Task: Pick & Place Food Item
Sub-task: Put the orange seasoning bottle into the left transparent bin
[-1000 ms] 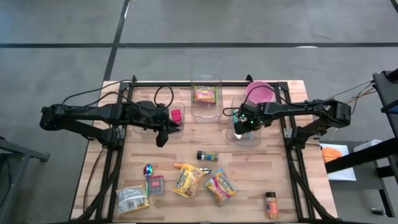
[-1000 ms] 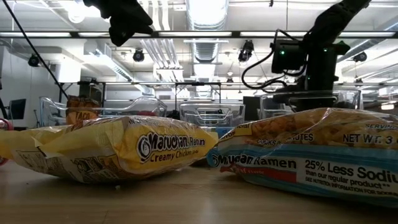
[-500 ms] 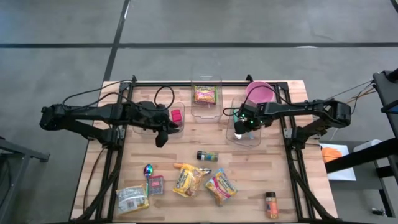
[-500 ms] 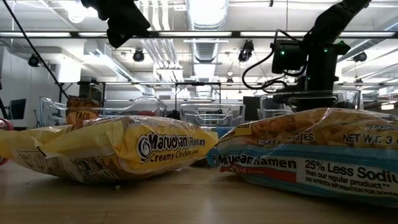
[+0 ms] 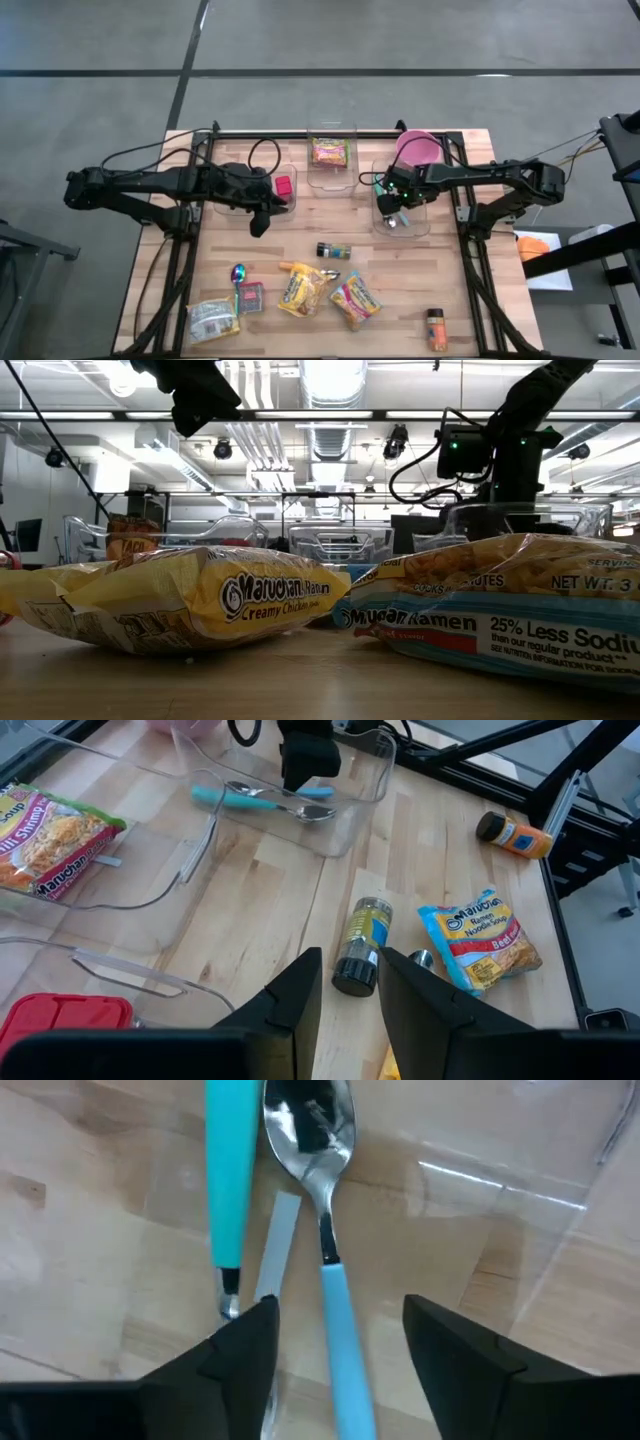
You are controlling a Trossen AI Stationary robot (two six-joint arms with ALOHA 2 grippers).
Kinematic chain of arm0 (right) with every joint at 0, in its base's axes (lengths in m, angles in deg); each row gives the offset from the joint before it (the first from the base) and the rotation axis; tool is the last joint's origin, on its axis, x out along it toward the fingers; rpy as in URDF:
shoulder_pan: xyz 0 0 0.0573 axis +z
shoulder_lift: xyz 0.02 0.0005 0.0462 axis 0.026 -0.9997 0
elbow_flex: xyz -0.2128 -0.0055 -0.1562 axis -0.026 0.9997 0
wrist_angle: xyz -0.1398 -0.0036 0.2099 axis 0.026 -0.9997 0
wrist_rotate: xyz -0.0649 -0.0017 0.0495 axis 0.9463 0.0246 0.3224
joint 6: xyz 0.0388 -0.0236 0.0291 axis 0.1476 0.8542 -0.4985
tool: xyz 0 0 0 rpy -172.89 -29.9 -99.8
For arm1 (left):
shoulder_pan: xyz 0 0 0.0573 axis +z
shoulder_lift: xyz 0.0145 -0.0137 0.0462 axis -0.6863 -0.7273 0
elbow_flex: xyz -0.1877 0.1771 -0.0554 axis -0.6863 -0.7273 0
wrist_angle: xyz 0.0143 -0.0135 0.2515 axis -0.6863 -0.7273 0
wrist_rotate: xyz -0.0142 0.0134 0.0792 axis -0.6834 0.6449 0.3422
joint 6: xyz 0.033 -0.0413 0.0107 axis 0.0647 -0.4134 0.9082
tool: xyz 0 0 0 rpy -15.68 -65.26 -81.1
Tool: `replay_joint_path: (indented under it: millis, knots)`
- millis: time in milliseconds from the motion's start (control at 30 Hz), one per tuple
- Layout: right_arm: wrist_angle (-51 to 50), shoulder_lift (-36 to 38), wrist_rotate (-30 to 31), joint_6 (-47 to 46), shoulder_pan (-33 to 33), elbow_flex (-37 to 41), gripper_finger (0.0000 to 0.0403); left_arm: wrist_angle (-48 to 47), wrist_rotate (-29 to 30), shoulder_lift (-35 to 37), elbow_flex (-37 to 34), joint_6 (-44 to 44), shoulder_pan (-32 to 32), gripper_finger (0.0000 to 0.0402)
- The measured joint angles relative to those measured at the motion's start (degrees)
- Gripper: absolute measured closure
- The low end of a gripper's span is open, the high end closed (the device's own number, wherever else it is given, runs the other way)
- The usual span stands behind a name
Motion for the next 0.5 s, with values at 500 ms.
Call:
replay_joint_path:
  millis: [500]
  knots:
    - [-11.2, 16.3, 0.3, -3.9, 6.5, -4.2, 0.0177, -0.4, 0.0, 0.0, 0.0, -0.2, 0.0, 0.0293]
